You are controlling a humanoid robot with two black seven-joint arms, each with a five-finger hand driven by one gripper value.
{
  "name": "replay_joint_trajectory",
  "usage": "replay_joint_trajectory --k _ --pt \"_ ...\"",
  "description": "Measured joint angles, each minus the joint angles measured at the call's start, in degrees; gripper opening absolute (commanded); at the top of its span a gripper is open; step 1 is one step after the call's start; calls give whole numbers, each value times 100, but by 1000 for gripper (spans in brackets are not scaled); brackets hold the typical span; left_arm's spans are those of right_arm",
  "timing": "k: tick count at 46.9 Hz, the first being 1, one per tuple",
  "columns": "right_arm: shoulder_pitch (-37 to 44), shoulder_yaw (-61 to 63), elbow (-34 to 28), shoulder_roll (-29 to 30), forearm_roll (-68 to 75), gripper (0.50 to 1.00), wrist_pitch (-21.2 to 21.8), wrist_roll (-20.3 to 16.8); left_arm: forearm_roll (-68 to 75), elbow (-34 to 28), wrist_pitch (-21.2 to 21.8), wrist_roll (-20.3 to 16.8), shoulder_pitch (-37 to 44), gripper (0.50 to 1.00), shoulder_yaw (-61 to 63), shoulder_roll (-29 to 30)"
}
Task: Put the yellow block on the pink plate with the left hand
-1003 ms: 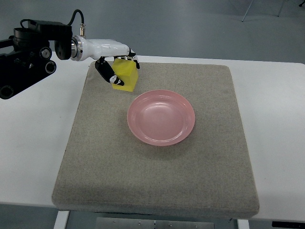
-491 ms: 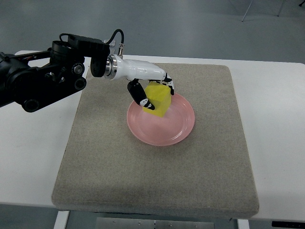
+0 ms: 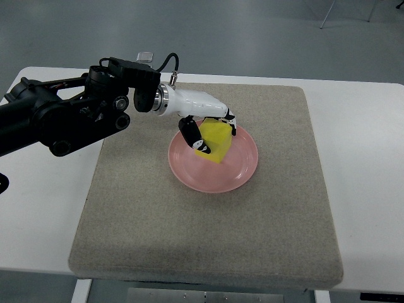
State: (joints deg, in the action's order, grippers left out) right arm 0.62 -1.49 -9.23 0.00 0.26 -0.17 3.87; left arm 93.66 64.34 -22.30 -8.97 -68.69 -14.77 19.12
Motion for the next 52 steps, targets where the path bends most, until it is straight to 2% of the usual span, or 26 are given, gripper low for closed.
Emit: replay_joint_trajectory --k 6,9,13,16,18,34,40,46,52 --pt "0 0 0 0 0 924 0 0 56 -1 16 0 83 500 8 -54" --pt "0 0 0 0 0 924 0 0 56 -1 23 0 95 653 9 -57" --pt "0 0 0 0 0 924 0 0 45 -1 23 0 101 792 9 -71" --pt "-1 0 0 0 0 924 0 0 40 -11 24 0 108 938 9 -75" --pt "0 0 0 0 0 924 0 0 39 -38 30 0 108 986 9 -76" --pt "0 0 0 0 0 924 0 0 -342 -38 49 -6 110 999 -7 -4" --pt "0 0 0 0 0 924 0 1 -1581 -43 48 -10 45 999 -69 177" --pt "0 0 0 0 0 924 0 1 -3041 -53 36 -5 -49 999 -75 585" --pt "0 0 0 0 0 924 0 1 -3910 -109 29 0 -152 999 -105 956"
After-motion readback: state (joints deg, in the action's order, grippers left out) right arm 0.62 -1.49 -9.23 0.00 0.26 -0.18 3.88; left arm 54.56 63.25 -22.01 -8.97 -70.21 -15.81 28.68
